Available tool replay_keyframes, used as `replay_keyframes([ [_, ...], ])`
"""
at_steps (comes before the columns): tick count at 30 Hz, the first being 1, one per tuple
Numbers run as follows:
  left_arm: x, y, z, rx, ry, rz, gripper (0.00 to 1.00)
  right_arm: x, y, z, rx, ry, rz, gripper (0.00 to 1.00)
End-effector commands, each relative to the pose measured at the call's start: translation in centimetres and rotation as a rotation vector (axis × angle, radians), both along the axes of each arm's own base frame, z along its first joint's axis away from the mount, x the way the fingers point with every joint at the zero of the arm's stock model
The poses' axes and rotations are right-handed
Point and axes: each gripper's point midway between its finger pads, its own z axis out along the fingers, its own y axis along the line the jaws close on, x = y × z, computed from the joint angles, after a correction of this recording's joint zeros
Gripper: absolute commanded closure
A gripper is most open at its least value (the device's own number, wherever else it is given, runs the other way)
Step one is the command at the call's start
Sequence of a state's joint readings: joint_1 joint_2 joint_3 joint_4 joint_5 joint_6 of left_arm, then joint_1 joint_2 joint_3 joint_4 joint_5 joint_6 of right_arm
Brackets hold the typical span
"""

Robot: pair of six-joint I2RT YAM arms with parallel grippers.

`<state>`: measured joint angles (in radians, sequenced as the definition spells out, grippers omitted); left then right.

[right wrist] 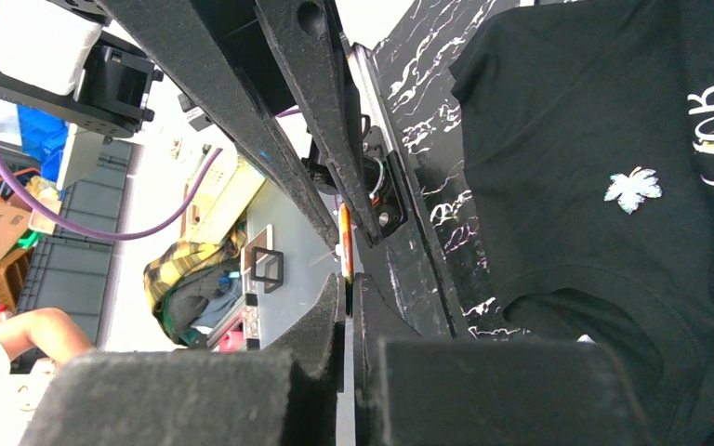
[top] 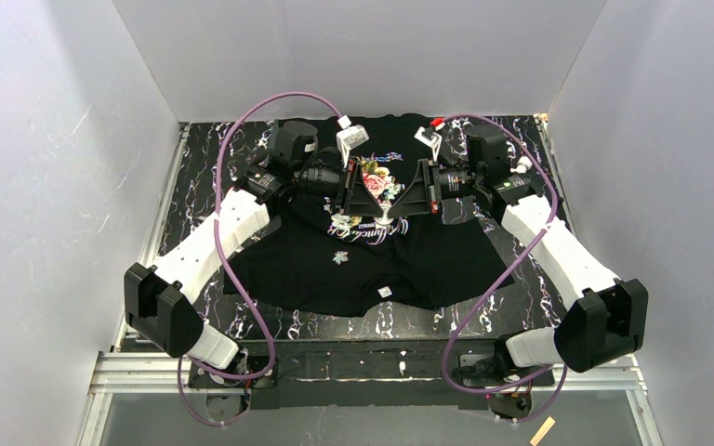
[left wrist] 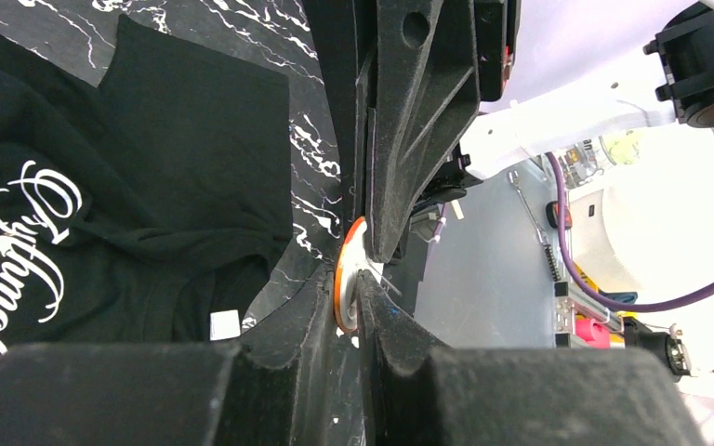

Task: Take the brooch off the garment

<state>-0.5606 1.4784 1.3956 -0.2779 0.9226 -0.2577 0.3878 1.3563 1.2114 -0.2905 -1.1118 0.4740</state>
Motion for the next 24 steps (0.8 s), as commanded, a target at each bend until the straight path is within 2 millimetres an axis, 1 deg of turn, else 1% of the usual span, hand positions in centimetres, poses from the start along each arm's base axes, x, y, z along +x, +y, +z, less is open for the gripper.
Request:
replay_keyframes([
  [1,1.0,0.9,0.4,0.053,-0.088,0.059,0.88,-1.2,-0.1,1.2,0.026,-0.006,0.044,0.99],
  [9,1.0,0.8,0.2,0.085,-0.124,0.060,0.86,-1.1,-0.1,1.1,0.021,-0.002,0.036,0.99],
  [12,1.0,1.0,0.5,0.076,-0.117,0.076,0.82,-1.0,-0.2,0.7,0.002,-0.004,0.026,0.99],
  [14,1.4,1.6,1.3,0.032,-0.093,0.082,0.79,-1.0,-0.3,0.3,-0.009,-0.015,0.024,0.99],
  [16,1.7,2.3,2.3,-0.025,-0.061,0.084,0.73,-1.0,-0.5,0.0,-0.022,-0.022,0.019,0.99],
  [17,1.6,2.6,2.6,-0.047,-0.041,0.080,0.68,-1.0,-0.5,-0.2,-0.029,-0.023,0.015,0.99],
  [19,1.0,2.7,3.2,-0.083,-0.024,0.047,0.58,-1.0,-0.6,-0.5,-0.037,-0.020,0.009,0.99],
  [20,0.8,2.6,3.4,-0.091,-0.012,0.031,0.55,-0.9,-0.6,-0.5,-0.039,-0.020,0.005,0.99],
  [22,0.4,2.3,3.3,-0.095,0.015,0.021,0.52,-0.8,-0.6,-0.4,-0.038,-0.018,0.000,0.99],
  [24,0.1,1.8,2.8,-0.078,0.033,0.025,0.50,-0.7,-0.5,-0.3,-0.034,-0.017,0.000,0.99],
])
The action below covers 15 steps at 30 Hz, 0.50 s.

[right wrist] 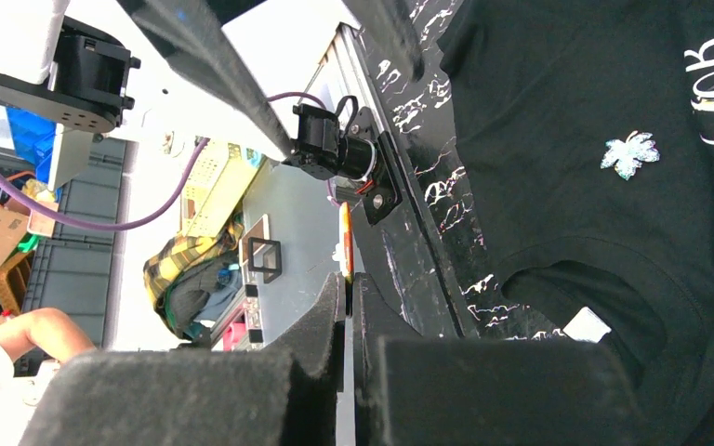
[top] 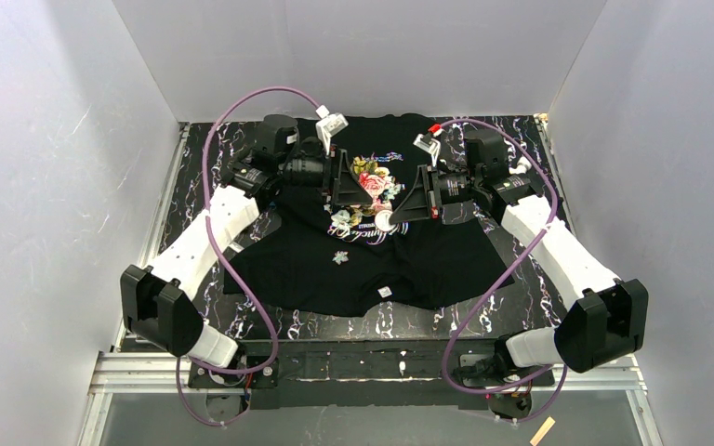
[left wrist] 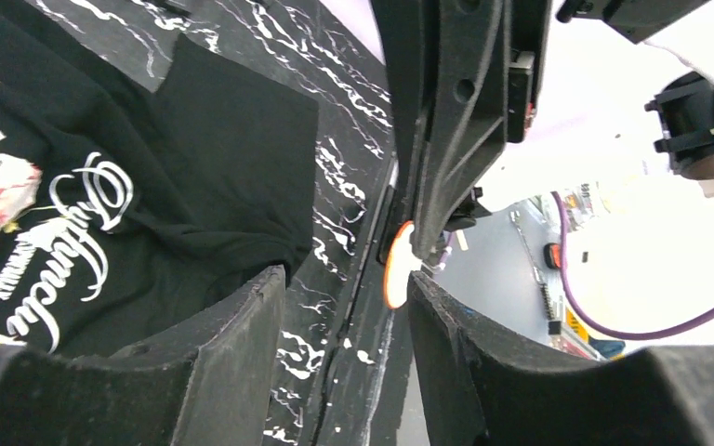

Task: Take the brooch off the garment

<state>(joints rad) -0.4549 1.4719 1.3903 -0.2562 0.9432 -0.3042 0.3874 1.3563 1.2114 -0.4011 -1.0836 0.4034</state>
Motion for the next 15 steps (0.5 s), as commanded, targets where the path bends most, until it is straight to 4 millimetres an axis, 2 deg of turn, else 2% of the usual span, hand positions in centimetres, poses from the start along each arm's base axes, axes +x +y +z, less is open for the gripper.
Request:
replay_keyframes([
  [1,-2.9,-1.0,2.0,-0.048,0.010,-0.074,0.49,-0.4,0.0,1.3,0.021,-0.044,0.012,0.99],
  [6,-3.8,-2.3,1.2,-0.016,0.033,-0.105,0.42,-0.4,0.0,1.5,0.028,-0.038,0.015,0.99],
  [15,-4.8,-3.0,0.1,0.031,0.039,-0.139,0.44,-0.4,0.0,1.9,0.036,-0.037,0.010,0.99],
])
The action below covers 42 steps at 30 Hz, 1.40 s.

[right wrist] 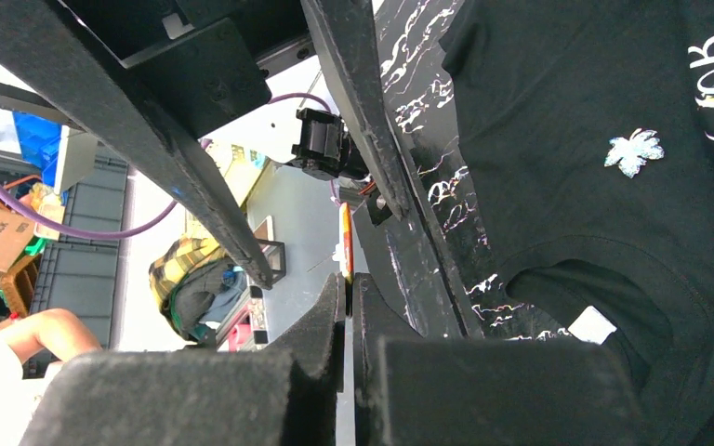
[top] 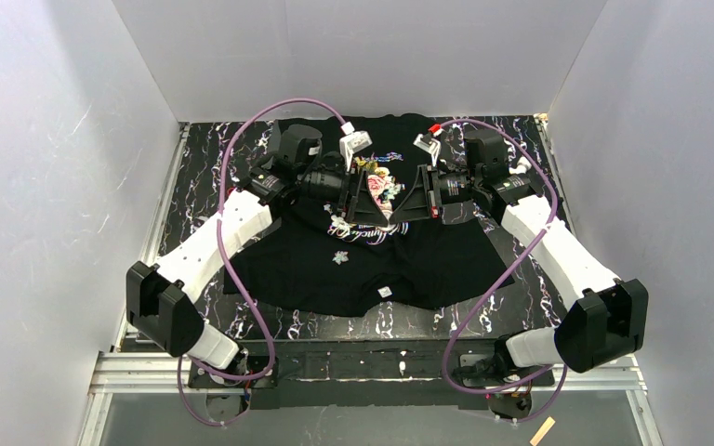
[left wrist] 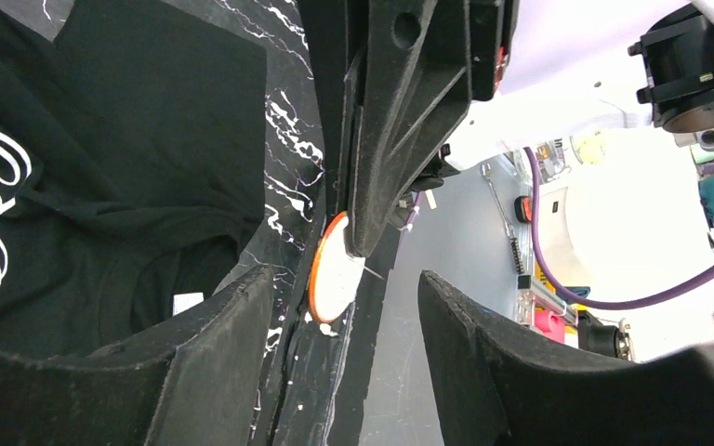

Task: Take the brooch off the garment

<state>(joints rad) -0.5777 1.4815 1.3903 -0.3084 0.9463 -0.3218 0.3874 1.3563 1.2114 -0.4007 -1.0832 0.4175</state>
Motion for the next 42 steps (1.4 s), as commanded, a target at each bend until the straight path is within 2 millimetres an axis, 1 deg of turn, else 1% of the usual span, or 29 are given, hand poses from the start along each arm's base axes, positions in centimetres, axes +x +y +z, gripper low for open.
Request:
replay_keyframes([
  [1,-0.5,-0.2,1.1,0.001,-0.034,-0.019,0.44,-0.4,0.0,1.8,0.037,-0.050,0.014,0.99],
  [10,0.3,-0.7,1.2,0.008,-0.019,0.003,0.49,-0.5,-0.1,1.4,0.024,-0.062,0.012,0.99],
  [15,0.6,-0.9,0.9,0.019,-0.018,0.017,0.53,-0.4,-0.1,1.6,0.026,-0.067,0.013,0.99],
  [21,0.5,-1.0,0.4,0.040,-0.031,0.015,0.56,-0.5,-0.1,1.8,0.031,-0.069,0.015,0.99],
  [26,0.6,-0.9,0.1,0.055,-0.038,0.020,0.65,-0.5,-0.1,2.0,0.037,-0.073,0.018,0.99],
  [30,0.7,-0.8,-0.3,0.068,-0.044,0.024,0.69,-0.7,0.0,2.1,0.051,-0.066,0.030,0.99],
  [39,0.7,-0.8,-0.4,0.069,-0.051,0.018,0.83,-1.2,0.1,2.8,0.093,-0.047,0.063,0.99],
  [42,0.7,-0.8,-0.5,0.070,-0.051,0.018,0.85,-1.4,0.1,2.9,0.103,-0.042,0.073,0.99],
])
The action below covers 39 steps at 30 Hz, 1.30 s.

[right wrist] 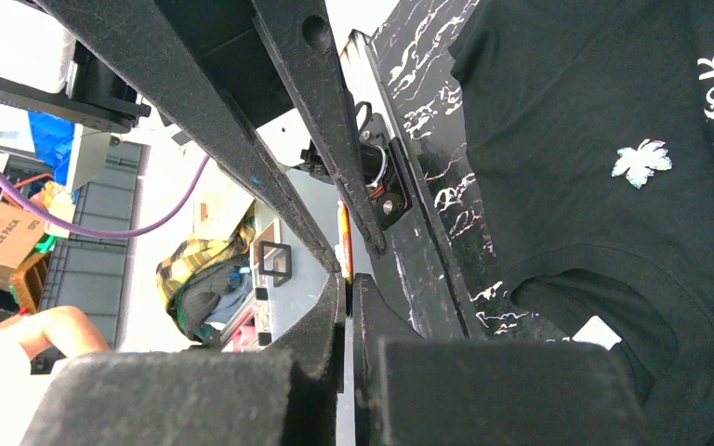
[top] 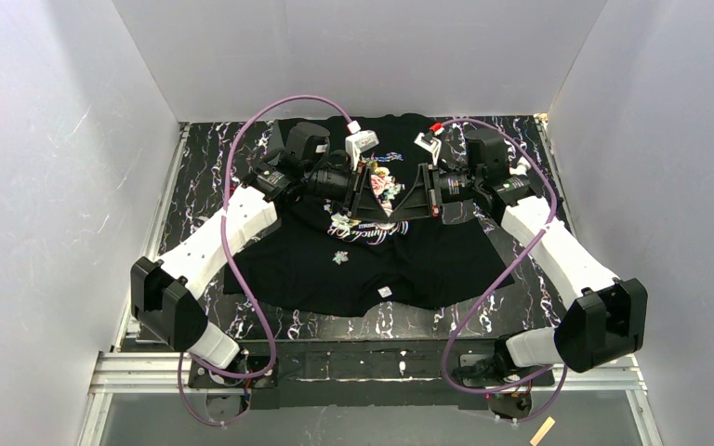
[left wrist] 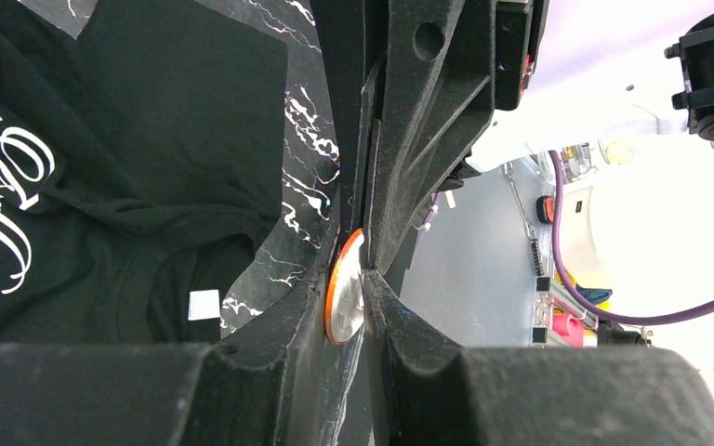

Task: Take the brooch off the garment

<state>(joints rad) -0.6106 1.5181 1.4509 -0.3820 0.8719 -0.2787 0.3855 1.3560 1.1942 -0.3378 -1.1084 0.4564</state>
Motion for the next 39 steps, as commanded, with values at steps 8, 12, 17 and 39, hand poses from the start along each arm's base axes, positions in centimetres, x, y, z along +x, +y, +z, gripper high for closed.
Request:
replay_keyframes([
  [8,0.3,-0.2,0.1,0.008,-0.028,-0.004,0.88,-1.6,0.0,3.0,0.093,-0.033,0.076,0.99],
  [12,0.4,-0.2,-0.1,0.013,-0.037,0.000,0.91,-1.6,0.1,3.1,0.097,-0.029,0.081,0.99],
  [17,0.5,0.1,-0.2,0.031,-0.063,0.011,0.92,-1.5,0.1,3.0,0.096,-0.025,0.079,0.99],
  [39,-0.4,1.1,2.1,0.021,-0.159,-0.096,0.51,-0.9,-0.3,1.2,0.009,-0.073,0.043,0.99],
])
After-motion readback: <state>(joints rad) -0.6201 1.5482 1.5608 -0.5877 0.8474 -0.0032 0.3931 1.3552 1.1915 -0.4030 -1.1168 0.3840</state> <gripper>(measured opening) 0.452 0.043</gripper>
